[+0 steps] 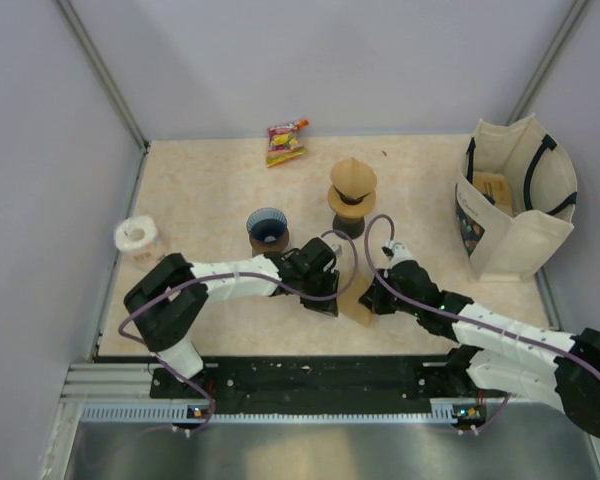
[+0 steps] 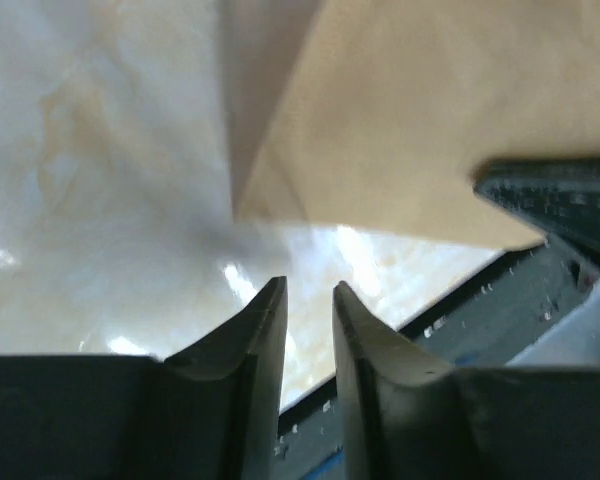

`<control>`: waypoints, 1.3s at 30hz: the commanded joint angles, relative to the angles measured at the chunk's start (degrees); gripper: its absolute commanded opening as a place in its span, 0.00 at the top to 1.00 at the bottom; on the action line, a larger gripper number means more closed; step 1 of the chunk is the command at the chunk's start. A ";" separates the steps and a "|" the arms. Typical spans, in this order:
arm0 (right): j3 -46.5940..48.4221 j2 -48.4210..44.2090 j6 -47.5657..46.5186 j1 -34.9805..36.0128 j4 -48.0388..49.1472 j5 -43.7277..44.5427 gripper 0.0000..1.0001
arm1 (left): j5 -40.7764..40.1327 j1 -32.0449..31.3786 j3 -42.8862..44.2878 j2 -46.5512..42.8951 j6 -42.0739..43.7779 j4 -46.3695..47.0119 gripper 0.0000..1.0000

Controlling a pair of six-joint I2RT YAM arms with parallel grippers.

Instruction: Place the coffee filter in the dripper

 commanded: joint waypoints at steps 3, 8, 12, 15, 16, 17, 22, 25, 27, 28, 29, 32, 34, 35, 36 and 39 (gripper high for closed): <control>8.63 -7.04 -25.13 -0.39 -5.54 -2.08 1.00 | -3.38 -0.21 1.64 -19.22 3.40 -6.17 0.40; 11.44 -9.41 -50.25 0.57 -7.83 -10.61 1.00 | -16.02 0.67 2.96 -32.06 3.93 -13.46 0.18; 12.67 -11.08 -70.82 1.01 -8.00 -26.13 1.00 | -17.28 4.97 4.45 -38.04 2.79 -18.92 0.02; 16.61 -11.62 -84.53 1.10 -12.82 -36.52 1.00 | -13.95 8.75 4.80 -40.07 2.70 -20.33 0.01; 18.20 -10.92 -88.23 1.10 -15.45 -38.73 1.00 | -10.19 10.06 4.63 -40.25 2.87 -20.07 0.01; 20.30 -10.13 -90.88 1.10 -17.48 -40.49 1.00 | -7.11 11.21 4.63 -39.90 3.05 -19.55 0.01; 30.24 -1.61 -103.02 3.82 -32.24 -42.71 1.00 | 0.99 12.19 6.12 -36.39 5.86 -18.57 0.01; 34.46 3.40 -106.71 5.14 -36.30 -40.86 1.00 | 5.04 12.36 7.35 -34.63 7.18 -17.87 0.01; 36.14 5.17 -109.26 5.49 -37.97 -41.38 1.00 | 6.45 12.45 7.79 -34.19 7.88 -17.61 0.01; 36.67 5.70 -110.40 5.67 -38.33 -41.73 1.00 | 7.15 12.36 7.79 -34.19 8.41 -17.35 0.01; 37.02 6.05 -111.81 5.67 -38.85 -42.00 1.00 | 7.85 12.45 7.71 -34.19 8.85 -17.26 0.01; 37.90 7.02 -112.61 5.85 -39.99 -41.39 1.00 | 10.31 12.45 7.35 -34.27 10.34 -16.56 0.01; 38.25 7.54 -112.52 5.93 -40.52 -40.51 1.00 | 15.40 12.45 6.39 -34.01 11.22 -14.37 0.01; 38.43 7.63 -112.44 5.93 -40.61 -40.51 1.00 | 17.94 12.28 5.78 -33.57 11.75 -13.31 0.01; 38.52 7.90 -112.52 6.02 -40.70 -40.59 1.00 | 19.19 12.36 5.51 -33.22 12.19 -13.04 0.01; 38.78 8.25 -112.61 6.02 -40.79 -41.38 1.00 | 18.50 12.01 5.60 -31.03 13.07 -13.56 0.01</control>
